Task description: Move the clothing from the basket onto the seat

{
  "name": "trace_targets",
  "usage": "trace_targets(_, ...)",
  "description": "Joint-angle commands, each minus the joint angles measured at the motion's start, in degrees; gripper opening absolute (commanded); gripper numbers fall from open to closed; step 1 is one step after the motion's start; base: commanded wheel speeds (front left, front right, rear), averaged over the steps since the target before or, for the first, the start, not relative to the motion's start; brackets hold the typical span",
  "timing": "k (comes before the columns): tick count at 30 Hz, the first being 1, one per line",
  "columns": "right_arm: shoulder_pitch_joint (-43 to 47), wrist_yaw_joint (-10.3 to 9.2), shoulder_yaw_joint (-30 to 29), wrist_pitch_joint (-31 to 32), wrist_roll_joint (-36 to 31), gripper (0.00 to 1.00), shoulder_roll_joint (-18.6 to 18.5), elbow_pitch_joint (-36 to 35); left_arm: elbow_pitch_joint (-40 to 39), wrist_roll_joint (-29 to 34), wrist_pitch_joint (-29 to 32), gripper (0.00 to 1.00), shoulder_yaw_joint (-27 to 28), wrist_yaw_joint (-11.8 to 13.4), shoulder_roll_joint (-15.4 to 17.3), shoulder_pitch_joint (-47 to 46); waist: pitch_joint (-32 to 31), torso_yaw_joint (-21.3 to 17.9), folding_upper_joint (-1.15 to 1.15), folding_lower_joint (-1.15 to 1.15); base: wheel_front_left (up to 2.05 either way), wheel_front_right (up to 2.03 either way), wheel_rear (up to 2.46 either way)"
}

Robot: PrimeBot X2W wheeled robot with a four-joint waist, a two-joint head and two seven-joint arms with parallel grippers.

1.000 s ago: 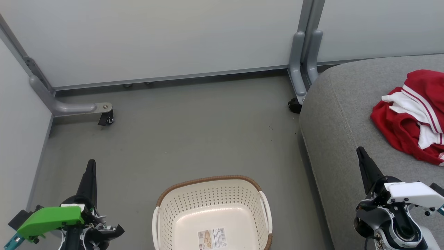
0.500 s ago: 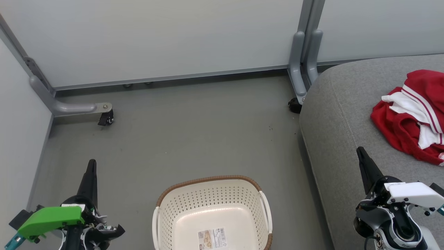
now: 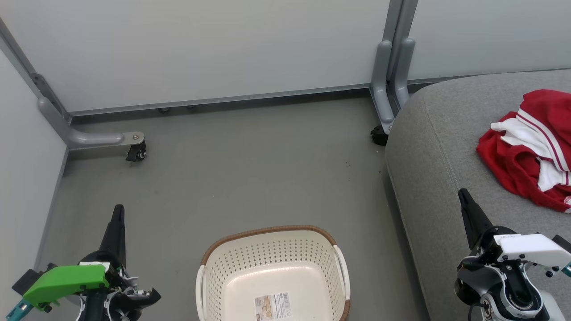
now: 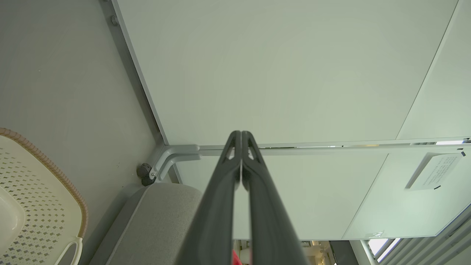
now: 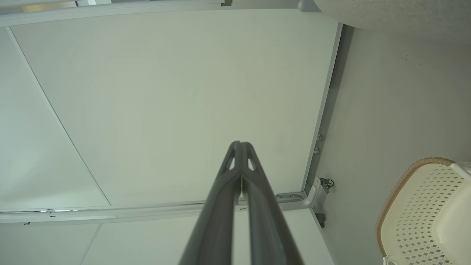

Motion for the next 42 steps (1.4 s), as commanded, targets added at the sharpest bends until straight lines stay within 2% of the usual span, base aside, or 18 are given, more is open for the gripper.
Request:
trace_targets(1,-0.35,0.02,-0.24,0.16,-0.21,0.00,-0.03,0.14,0.08,0.24,0.08,0.00,0.31,-0.25,0.11,-0.77,0.00,0.00,0.00,0.00,0.00,0.00,0.00)
trace_targets(42,-0.41,0.02,-0.64,0.59,-0.67,0.00,0.29,0.16,0.09,0.51,0.39,0.00,0.68,-0.25,-0.16,-0.82,0.00,0.00,0.00,0.00,0.00,0.00,0.00)
